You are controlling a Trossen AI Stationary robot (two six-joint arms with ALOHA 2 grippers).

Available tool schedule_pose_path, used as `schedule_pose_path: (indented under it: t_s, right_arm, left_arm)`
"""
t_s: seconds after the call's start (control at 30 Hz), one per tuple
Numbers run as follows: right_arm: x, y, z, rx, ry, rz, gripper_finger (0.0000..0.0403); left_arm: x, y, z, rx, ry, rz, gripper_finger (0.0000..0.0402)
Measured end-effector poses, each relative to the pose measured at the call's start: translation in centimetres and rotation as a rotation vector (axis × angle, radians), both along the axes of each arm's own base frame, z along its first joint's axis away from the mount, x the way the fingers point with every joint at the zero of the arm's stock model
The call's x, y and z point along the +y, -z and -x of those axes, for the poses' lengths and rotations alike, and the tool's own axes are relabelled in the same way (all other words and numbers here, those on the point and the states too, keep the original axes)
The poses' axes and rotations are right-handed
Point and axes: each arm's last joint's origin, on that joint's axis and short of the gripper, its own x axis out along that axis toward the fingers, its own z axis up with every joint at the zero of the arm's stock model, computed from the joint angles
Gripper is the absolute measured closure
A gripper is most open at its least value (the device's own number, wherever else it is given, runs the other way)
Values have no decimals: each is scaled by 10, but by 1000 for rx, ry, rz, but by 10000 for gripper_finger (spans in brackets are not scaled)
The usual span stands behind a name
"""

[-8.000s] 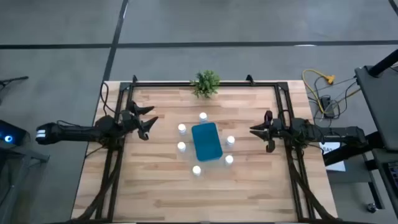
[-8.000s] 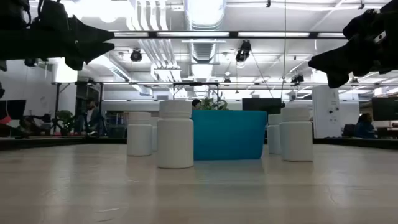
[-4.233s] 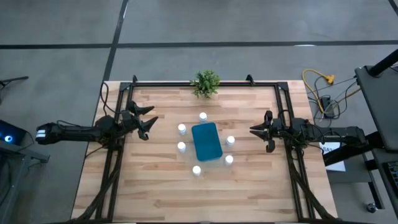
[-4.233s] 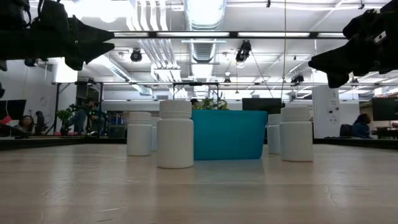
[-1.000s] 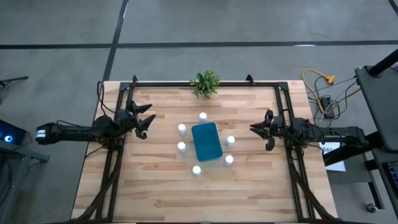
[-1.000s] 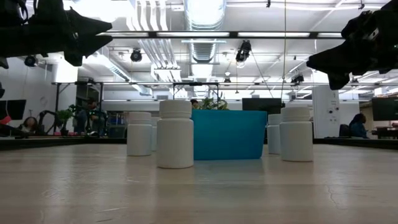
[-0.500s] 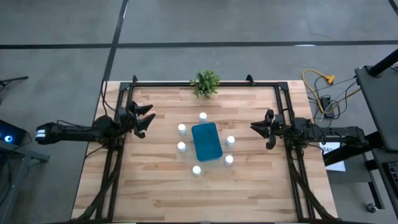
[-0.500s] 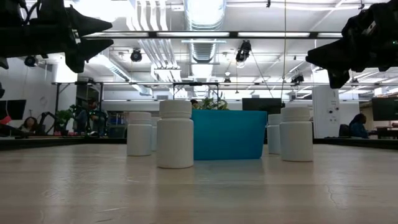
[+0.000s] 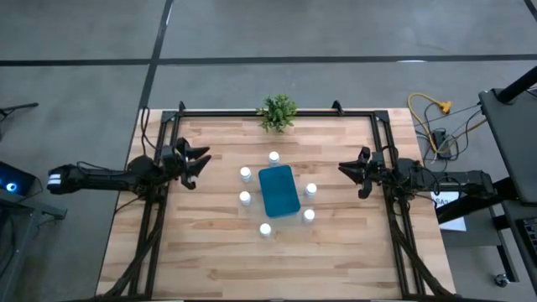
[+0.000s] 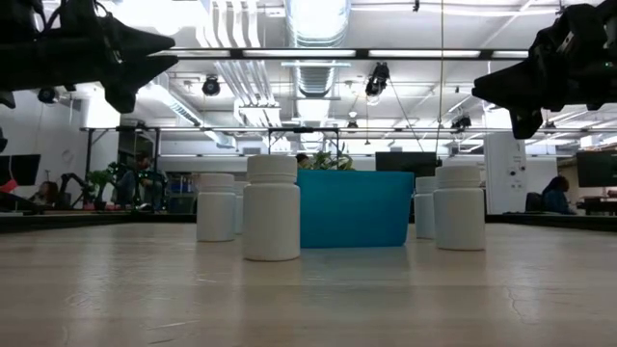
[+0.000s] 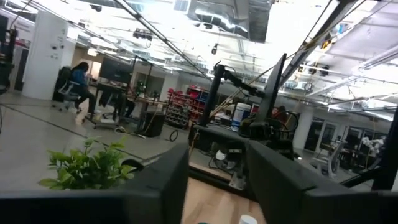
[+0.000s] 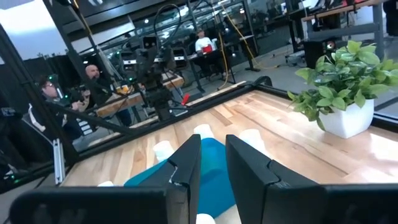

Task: Pick and place pill bottles into a basket
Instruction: Put the white medicine bottle into the blue bin

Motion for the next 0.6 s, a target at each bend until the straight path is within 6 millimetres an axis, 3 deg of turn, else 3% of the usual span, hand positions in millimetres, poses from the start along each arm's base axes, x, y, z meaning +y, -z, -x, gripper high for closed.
schedule_pose_path:
  t_s: [0.23, 0.4, 0.6]
  right_arm:
    - [0, -4, 0, -38, 18, 0, 335]
    - [0, -9, 1, -91, 19, 5, 342]
    - [-1, -10, 1, -104, 28, 4, 390]
  left_arm:
    - [-2, -2, 1, -22, 69, -9, 392]
    - [-3, -3, 2, -50, 119, 51, 397]
    - [-5, -13, 1, -71, 214, 67, 401]
